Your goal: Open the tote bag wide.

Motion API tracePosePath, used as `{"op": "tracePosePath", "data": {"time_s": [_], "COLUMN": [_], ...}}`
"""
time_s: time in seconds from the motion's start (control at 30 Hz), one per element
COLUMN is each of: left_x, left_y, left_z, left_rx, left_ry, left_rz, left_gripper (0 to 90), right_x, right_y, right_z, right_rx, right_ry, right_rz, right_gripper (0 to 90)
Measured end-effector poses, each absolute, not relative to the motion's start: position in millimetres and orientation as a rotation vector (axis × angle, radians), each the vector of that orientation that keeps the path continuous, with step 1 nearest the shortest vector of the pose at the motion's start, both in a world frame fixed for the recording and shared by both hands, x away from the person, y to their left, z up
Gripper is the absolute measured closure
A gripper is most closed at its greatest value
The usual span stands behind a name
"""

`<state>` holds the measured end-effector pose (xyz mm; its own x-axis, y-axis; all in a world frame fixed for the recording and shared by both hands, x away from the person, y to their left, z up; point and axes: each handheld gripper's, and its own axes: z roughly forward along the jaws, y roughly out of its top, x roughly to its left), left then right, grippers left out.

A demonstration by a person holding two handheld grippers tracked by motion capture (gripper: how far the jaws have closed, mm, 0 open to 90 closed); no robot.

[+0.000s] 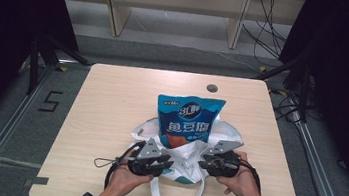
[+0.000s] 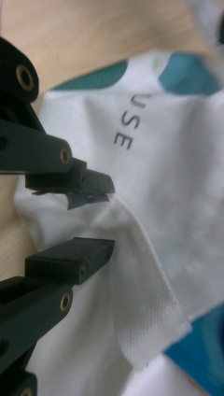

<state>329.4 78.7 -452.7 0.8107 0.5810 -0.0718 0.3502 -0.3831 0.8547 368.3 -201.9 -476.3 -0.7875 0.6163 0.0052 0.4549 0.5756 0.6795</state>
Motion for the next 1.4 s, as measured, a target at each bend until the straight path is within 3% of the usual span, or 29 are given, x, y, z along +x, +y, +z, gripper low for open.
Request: {"op": "tracePosePath", "data": {"time_s": [0.2, 0.4, 0.6, 0.8, 1.0, 1.1, 1.27, 1.4], "left_x": [345.2, 364.5, 352.4, 347.9, 350.4, 351.6, 356.8, 371.2], "left_y": [90.8, 88.7, 73.5, 64.1, 58.0, 62.5, 90.8, 122.7], "left_z": [-420.7, -437.4, -466.2, -497.7, -507.9, -498.4, -455.3, -436.7], "left_rx": [1.911, 1.907, 2.021, 2.158, 2.177, 2.160, 2.020, 1.931], "left_ry": [0.704, 0.765, 0.731, 0.714, 0.713, 0.717, 0.736, 0.820], "left_rz": [0.360, 0.269, 0.218, 0.241, 0.270, 0.257, 0.368, 0.458], "left_gripper": [81.5, 89.1, 89.3, 89.4, 89.4, 88.8, 82.7, 81.9], "right_x": [358.5, 368.3, 395.5, 379.0, 380.0, 382.4, 386.7, 387.3], "right_y": [-217.7, -220.5, -212.6, -210.2, -210.2, -209.2, -212.1, -222.0], "right_z": [-439.2, -412.0, -435.6, -463.4, -487.8, -492.2, -488.8, -462.0], "right_rx": [0.864, 0.820, 0.890, 0.841, 0.882, 0.863, 0.868, 0.898], "right_ry": [2.534, 2.422, 2.463, 2.560, 2.614, 2.614, 2.596, 2.509], "right_rz": [1.143, 1.198, 1.124, 1.001, 0.931, 0.980, 0.985, 1.105], "right_gripper": [66.2, 79.7, 84.4, 88.3, 90.0, 90.0, 85.1, 83.9]}}
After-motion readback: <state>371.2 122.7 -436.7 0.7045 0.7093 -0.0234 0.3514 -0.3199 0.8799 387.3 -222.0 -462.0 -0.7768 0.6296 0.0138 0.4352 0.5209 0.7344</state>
